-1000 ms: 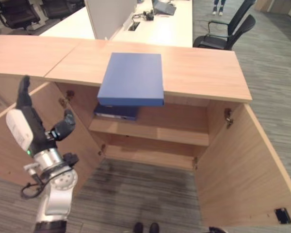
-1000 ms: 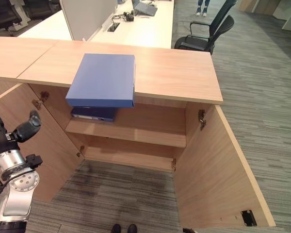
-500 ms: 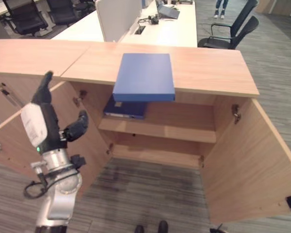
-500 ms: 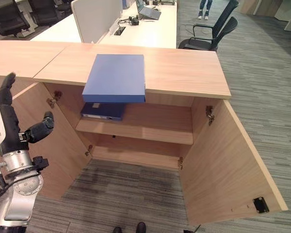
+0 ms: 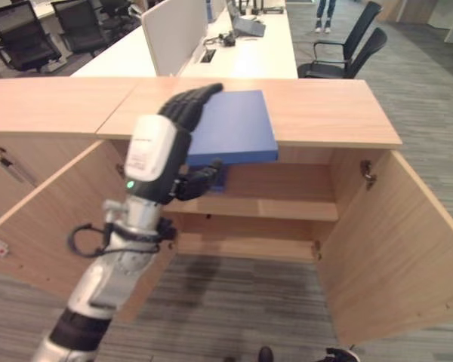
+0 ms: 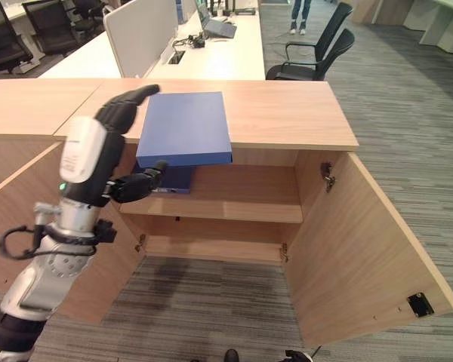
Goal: Put the empty folder in the office cabinet
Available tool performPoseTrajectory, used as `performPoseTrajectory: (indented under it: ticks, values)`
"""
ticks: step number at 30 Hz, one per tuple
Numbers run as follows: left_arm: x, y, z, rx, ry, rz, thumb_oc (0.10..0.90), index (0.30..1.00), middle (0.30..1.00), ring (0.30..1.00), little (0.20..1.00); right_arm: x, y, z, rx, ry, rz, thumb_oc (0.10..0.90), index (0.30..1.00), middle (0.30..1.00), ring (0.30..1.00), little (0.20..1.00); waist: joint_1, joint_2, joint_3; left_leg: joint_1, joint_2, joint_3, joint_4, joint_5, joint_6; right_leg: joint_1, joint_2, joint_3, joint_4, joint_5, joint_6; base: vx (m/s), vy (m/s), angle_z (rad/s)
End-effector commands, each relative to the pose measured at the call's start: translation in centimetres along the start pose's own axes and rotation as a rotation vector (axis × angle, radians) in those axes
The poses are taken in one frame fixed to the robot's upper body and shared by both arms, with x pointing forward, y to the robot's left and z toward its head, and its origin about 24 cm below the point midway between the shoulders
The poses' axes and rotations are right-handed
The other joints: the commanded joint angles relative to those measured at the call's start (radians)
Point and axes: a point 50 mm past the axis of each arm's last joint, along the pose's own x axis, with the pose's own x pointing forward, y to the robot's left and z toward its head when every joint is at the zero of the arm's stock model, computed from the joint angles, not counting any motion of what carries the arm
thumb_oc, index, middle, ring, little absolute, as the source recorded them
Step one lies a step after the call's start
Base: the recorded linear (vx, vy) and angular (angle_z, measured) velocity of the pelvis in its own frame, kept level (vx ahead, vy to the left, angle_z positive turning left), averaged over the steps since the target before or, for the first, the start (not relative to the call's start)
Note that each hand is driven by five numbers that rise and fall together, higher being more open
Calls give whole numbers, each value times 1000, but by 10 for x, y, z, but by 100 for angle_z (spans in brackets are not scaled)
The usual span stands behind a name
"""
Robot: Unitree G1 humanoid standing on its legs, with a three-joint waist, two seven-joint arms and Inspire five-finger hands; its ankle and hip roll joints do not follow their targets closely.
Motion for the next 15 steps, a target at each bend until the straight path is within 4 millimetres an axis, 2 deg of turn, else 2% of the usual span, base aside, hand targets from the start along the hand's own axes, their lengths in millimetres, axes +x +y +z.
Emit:
performPoseTrajectory:
  ticks: [1,3,4,6,8,11,13,15]
  values:
    - [24,23,12,66,-135,95,800,900,900,900,900,-1,17,-3,-51,3,57,800,900,900,900,900,0,-53,-85,-20,-15,2,-7,-72,0,63,-47,44,2,-83,107,30,27,-10]
    - [29,16,13,61,-142,64,800,900,900,900,900,-1,17,-4,-59,6,59,800,900,900,900,900,-4,-53,-90,-16,-14,8,-7,-76,0,63,-47,48,2,-82,108,30,22,-4]
    - [32,6,11,58,-126,24,800,900,900,900,900,-1,17,-7,-73,14,58,800,900,900,900,900,-13,-53,-96,-10,-15,13,-7,-81,2,66,-46,54,2,-83,109,25,17,-4]
    - [33,5,11,58,-128,24,800,900,900,900,900,-1,17,-7,-71,14,58,800,900,900,900,900,-10,-53,-95,-10,-15,13,-7,-81,2,66,-46,55,2,-84,109,21,16,-8]
    - [39,-10,1,112,-83,-31,800,900,900,900,900,-1,15,-9,-79,22,52,800,900,900,900,900,-23,-52,-103,-4,-14,20,-7,-86,3,68,-46,62,2,-84,111,33,25,-9]
    - [42,-13,-2,130,-75,-37,800,900,900,900,900,-1,15,-9,-78,22,51,800,900,900,900,900,-23,-52,-103,-2,-13,22,-7,-87,3,69,-46,65,2,-84,111,8,9,-7]
    - [49,-19,-17,228,-16,-73,800,900,900,900,900,-1,10,-9,-84,25,38,800,900,900,900,900,-33,-49,-106,-1,-14,27,-7,-90,3,68,-46,70,2,-84,113,4,18,-20]
    - [49,-20,-22,247,9,-76,800,900,900,900,900,-1,10,-9,-86,27,39,800,900,900,900,900,-33,-49,-106,0,-14,28,-7,-91,4,68,-46,73,2,-83,113,6,11,-15]
